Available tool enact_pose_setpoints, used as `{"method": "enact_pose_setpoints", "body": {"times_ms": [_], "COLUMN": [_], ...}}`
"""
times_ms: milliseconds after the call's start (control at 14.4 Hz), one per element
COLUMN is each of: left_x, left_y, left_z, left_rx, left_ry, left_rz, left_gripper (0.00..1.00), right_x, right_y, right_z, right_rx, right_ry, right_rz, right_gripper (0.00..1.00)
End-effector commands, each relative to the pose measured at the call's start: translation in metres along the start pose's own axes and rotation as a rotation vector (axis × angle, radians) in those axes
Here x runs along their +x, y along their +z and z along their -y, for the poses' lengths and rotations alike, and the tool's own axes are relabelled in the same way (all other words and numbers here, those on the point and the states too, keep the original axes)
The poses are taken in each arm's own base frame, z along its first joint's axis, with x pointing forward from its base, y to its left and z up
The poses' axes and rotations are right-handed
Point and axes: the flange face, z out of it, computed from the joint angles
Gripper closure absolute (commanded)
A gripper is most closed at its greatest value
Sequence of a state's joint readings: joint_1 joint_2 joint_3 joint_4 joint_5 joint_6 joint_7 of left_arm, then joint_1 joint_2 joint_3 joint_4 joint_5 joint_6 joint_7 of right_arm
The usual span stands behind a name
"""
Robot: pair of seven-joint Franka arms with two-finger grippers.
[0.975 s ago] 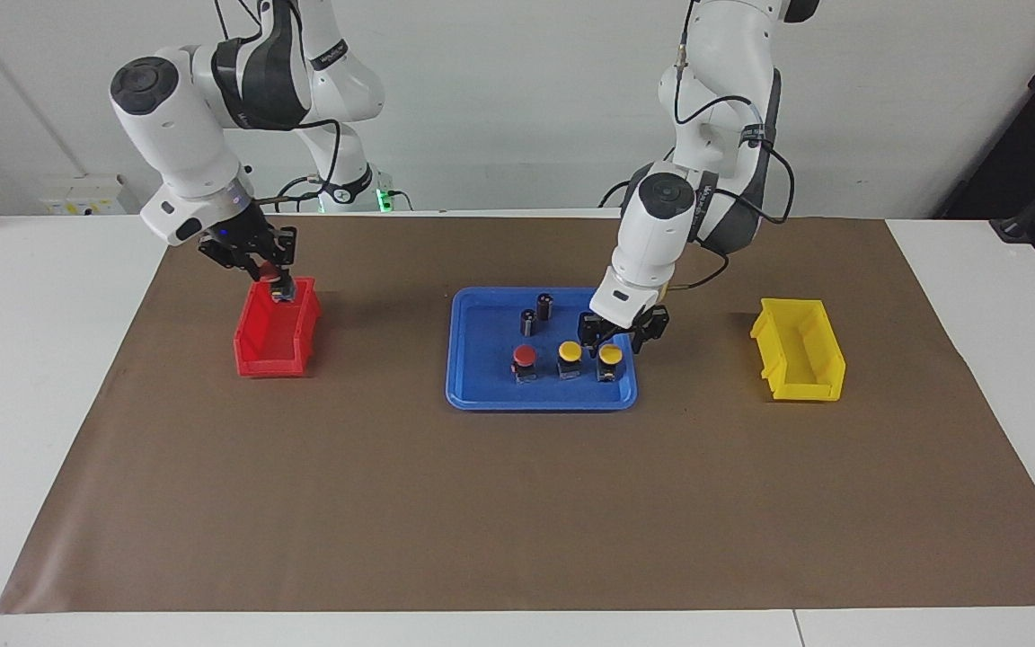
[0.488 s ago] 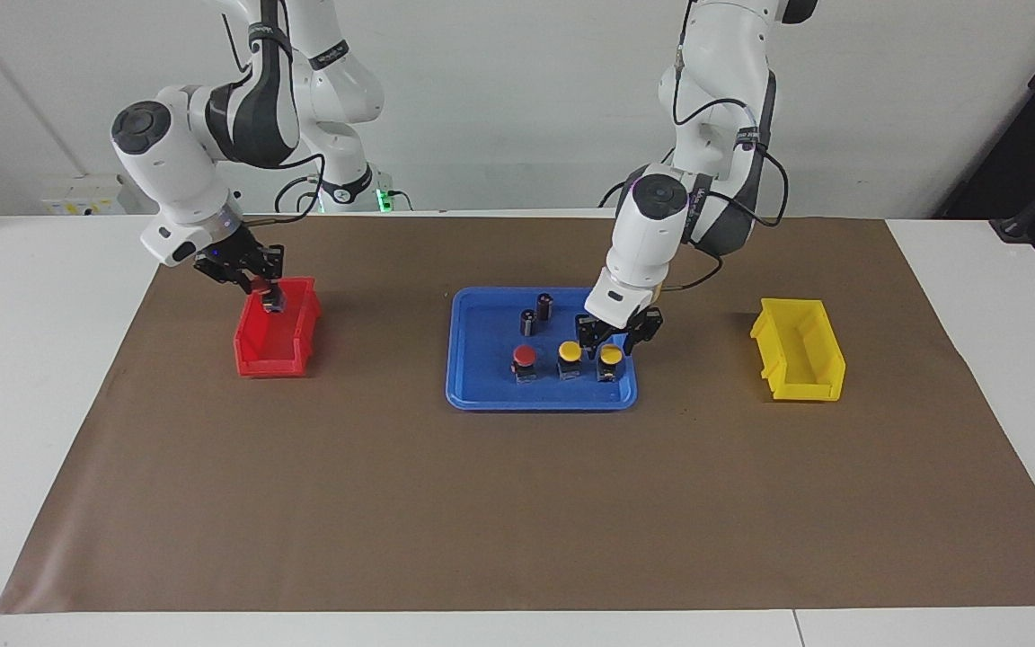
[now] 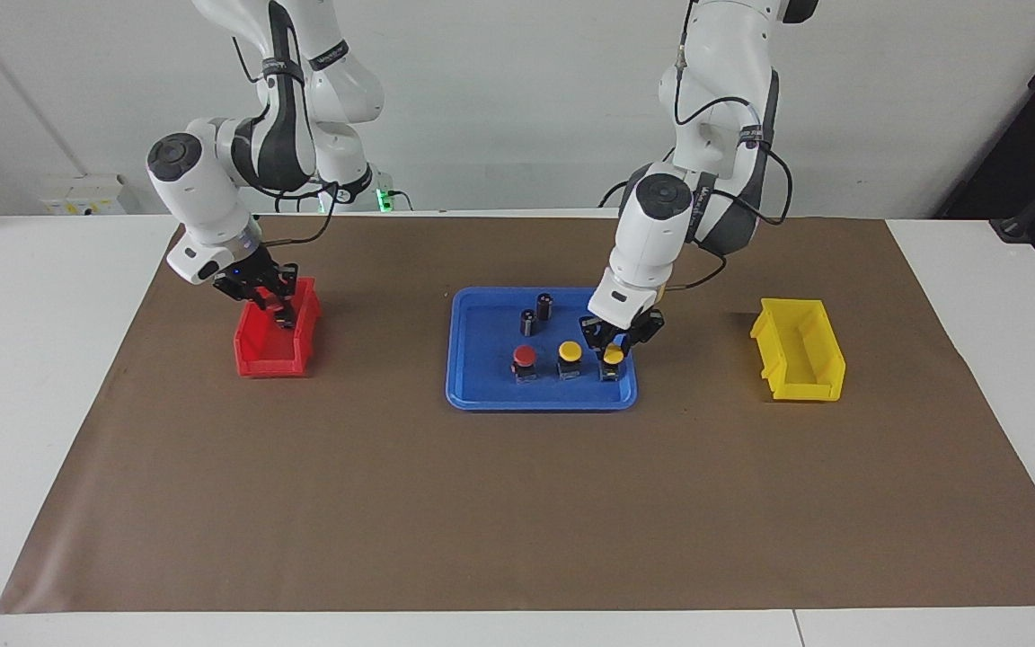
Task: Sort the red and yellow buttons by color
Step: 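Carry the yellow button into the yellow bin with the left gripper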
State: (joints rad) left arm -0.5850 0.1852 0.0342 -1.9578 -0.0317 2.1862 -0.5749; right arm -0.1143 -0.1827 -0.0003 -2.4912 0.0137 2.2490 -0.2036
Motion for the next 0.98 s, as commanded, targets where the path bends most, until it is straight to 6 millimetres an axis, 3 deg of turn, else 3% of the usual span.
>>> {"method": "enact_pose_setpoints", "body": {"times_ms": [0, 70, 139, 209, 418, 557, 697, 906], "left_x": [0.016, 0.022, 0.029, 0.037, 0.059, 0.068, 0.072, 0.069], "left_y": [-0.062, -0.078, -0.091, -0.093, -0.094, -0.092, -0.092, -0.078], "left_z": [0.035, 0.058, 0.086, 0.118, 0.193, 0.24, 0.269, 0.304], "left_rx": [0.018, 0.024, 0.021, 0.022, 0.02, 0.019, 0.019, 0.02], "left_ry": [0.02, 0.041, 0.077, 0.109, 0.078, 0.049, 0.012, -0.018], "left_rz": [0.023, 0.039, 0.038, 0.047, 0.051, 0.049, 0.046, 0.067], "left_gripper": [0.98, 0.98, 0.98, 0.98, 0.98, 0.98, 0.98, 0.98], "right_x": [-0.007, -0.007, -0.006, -0.006, 0.002, 0.023, 0.042, 0.078], "right_y": [0.006, 0.006, 0.006, 0.006, -0.005, -0.034, -0.069, -0.116], "right_z": [-0.005, -0.005, -0.005, -0.005, -0.006, -0.005, -0.002, 0.037], "right_rx": [-0.002, -0.002, -0.001, -0.001, -0.003, 0.0, 0.0, 0.002], "right_ry": [-0.016, -0.016, -0.016, -0.017, -0.025, -0.033, -0.038, -0.05], "right_rz": [-0.012, -0.012, -0.011, -0.008, 0.013, 0.039, 0.05, 0.051], "right_gripper": [0.85, 0.72, 0.45, 0.33, 0.31, 0.31, 0.31, 0.31]}}
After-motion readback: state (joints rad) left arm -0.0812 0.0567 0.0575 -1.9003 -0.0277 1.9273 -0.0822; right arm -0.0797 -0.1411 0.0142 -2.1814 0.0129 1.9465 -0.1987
